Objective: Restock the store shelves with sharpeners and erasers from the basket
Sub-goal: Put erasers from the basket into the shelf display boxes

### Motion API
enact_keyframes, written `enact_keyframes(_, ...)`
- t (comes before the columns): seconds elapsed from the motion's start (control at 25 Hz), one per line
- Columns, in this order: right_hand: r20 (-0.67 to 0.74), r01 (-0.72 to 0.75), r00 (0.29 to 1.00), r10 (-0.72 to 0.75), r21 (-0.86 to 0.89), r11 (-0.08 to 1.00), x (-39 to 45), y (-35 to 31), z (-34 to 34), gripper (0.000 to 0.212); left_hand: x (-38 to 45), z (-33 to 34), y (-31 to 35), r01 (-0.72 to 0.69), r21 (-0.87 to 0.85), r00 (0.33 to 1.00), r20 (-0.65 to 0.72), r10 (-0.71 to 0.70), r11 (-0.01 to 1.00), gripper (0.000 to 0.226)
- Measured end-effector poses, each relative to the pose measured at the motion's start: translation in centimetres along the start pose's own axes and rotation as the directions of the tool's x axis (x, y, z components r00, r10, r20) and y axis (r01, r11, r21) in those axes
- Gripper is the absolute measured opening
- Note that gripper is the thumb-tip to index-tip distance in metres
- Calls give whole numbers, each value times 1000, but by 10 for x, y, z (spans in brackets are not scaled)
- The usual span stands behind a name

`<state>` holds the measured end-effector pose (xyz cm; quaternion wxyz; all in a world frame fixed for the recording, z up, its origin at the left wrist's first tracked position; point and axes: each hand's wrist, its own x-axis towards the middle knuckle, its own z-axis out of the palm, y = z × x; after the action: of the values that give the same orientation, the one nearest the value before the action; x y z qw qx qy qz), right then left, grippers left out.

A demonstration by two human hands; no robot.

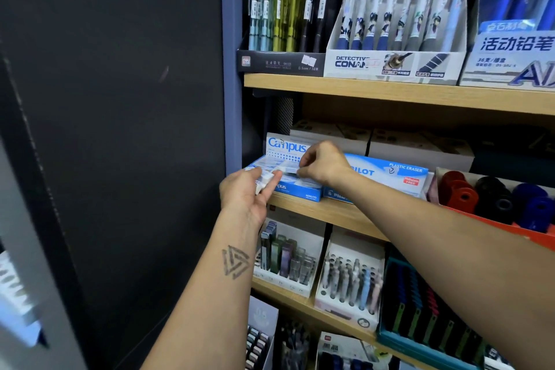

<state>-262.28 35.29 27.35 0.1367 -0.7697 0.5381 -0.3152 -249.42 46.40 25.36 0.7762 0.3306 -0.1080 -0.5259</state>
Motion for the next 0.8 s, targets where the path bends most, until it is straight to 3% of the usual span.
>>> enact_keyframes(0.12, -48, -4, 999, 0, -82, 997, 8, -3, 17, 20, 6, -2, -1, -14, -16, 999, 37, 14, 1000, 28)
enact_keyframes(0.24, -27, 9, 1000, -12, -103, 995, 11, -2, 25, 5, 11, -3, -1, 23, -45, 996, 88, -19, 999, 32)
enact_keyframes(0.32, -21, 15, 1000, -17, -82, 997, 7, -4, 19, 14, 10, -4, -2, 37, -25, 990, 139, -33, 999, 34)
enact_keyframes(0.44, 68, 39, 995, -69, 373, 927, -11, -10, -2, 15, 9, -3, -8, 30, 14, 986, 164, -32, 999, 36)
enact_keyframes(0.52, 182, 119, 952, -246, 521, 845, -28, -12, -12, 20, 7, -2, -11, 12, 43, 983, 181, -19, 999, 42)
enact_keyframes(0.6, 193, 242, 918, -347, 422, 874, -37, -12, -16, 30, 5, -2, -13, 5, 61, 979, 202, -17, 998, 45)
enact_keyframes(0.8, 116, 327, 921, -371, 285, 901, -37, -12, -21, 39, 3, -1, -18, 5, 72, 975, 222, -21, 997, 46)
